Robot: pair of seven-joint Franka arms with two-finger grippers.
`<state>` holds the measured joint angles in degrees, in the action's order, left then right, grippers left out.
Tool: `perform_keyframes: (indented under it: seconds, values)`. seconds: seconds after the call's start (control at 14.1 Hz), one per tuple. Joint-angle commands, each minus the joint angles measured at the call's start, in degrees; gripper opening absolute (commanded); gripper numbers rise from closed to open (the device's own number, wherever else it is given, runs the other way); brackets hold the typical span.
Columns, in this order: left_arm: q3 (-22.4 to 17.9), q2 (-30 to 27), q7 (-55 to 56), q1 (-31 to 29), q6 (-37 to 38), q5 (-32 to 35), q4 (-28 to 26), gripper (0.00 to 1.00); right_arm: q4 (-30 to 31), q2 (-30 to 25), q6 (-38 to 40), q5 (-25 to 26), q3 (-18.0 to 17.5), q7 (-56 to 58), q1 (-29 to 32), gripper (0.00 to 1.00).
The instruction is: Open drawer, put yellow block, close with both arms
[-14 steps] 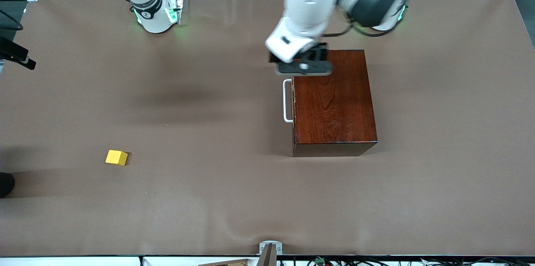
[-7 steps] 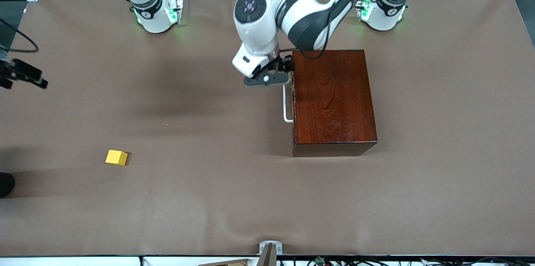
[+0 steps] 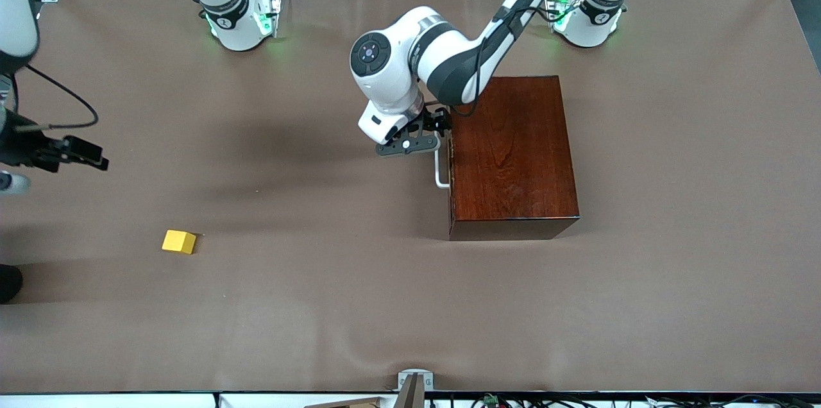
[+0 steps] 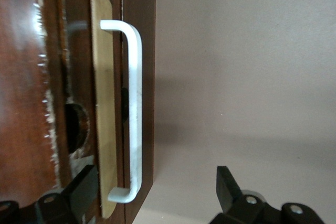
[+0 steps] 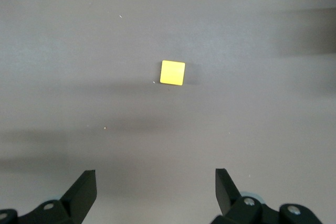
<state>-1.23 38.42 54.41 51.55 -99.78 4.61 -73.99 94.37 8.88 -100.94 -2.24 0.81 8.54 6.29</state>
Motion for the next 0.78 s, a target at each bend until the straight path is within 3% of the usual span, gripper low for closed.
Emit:
perform_keyframes:
  seconds: [0.0,0.42,0.71]
  values:
    - [-1.3,1.9,0.7,0.7,-0.8,2.3,1.7,1.0,-0.2,3.6,-3.3,0.8,0.2,0.7,-1.2,1.0]
    - [-1.2,4.6,0.4,0.7,-3.9,3.9,1.7,1.0,0.1,10.8,-12.6,3.9,0.2,0.7,-1.0,1.0]
    - [-0.7,5.4,-0.6,0.9,-6.8,3.8,1.7,1.0,8.1,11.8,-24.3,4.0,0.2,0.6,-1.7,1.0]
